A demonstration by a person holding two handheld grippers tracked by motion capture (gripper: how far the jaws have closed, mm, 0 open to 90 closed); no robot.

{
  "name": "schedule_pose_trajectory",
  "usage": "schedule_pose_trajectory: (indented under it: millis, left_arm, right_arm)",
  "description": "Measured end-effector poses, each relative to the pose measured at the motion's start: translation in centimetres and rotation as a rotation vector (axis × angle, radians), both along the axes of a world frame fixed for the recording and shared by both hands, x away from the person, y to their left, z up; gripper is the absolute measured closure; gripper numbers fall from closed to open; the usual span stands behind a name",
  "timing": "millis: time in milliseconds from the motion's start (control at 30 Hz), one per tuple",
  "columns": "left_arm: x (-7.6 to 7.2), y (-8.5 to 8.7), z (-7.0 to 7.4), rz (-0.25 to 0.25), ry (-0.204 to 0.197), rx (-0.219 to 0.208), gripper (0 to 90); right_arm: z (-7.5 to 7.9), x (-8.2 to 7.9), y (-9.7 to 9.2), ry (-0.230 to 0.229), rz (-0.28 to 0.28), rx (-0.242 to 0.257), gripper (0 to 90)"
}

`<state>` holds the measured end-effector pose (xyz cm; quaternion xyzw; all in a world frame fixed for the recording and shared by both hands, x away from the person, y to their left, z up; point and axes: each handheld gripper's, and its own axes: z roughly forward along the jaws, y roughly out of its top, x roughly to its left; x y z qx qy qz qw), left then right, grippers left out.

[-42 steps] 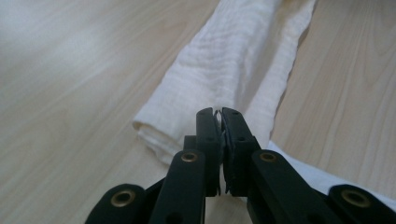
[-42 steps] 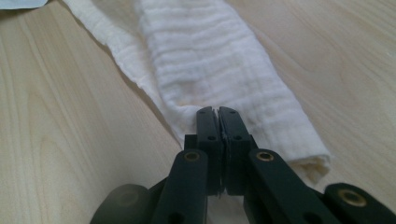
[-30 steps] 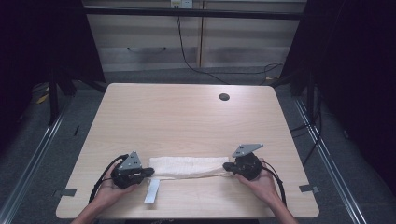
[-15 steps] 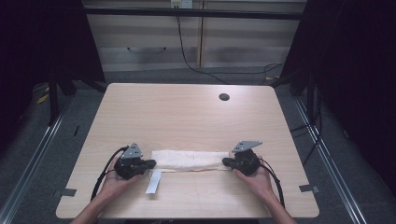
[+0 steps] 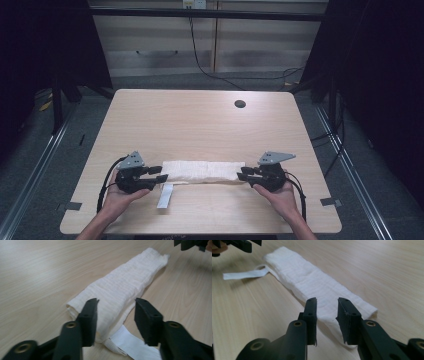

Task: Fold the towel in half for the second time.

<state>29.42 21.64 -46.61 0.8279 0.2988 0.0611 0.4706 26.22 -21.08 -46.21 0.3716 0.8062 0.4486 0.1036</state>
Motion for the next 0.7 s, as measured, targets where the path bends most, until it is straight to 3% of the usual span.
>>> schedule_pose_trajectory:
  millis: [100, 233, 467, 567, 700]
  left_arm:
    - [-0.3, 1.1, 0.2, 0.054, 0.022, 0.01, 43.2]
    - [-0.9, 2.7, 0.0, 0.09, 0.039, 0.017, 37.6]
    - [-1.2, 4.8, -1.2, 0.139, 0.039, 0.0, 28.3]
    - [-1.1, 5.5, -1.6, 0.173, 0.057, 0.001, 26.7]
    - [-1.1, 5.7, -2.0, 0.178, 0.07, -0.018, 23.0]
  right_arm:
    - [0.8, -1.0, -0.9, -0.02, -0.036, 0.02, 61.9]
    - [1.1, -2.3, -3.0, -0.034, -0.102, 0.032, 55.3]
    - [-0.5, -3.9, -6.5, -0.029, -0.245, 0.037, 45.7]
    - [-0.9, -4.1, -7.1, -0.021, -0.273, 0.023, 43.8]
    - [-1.2, -4.1, -7.5, -0.022, -0.308, 0.022, 38.6]
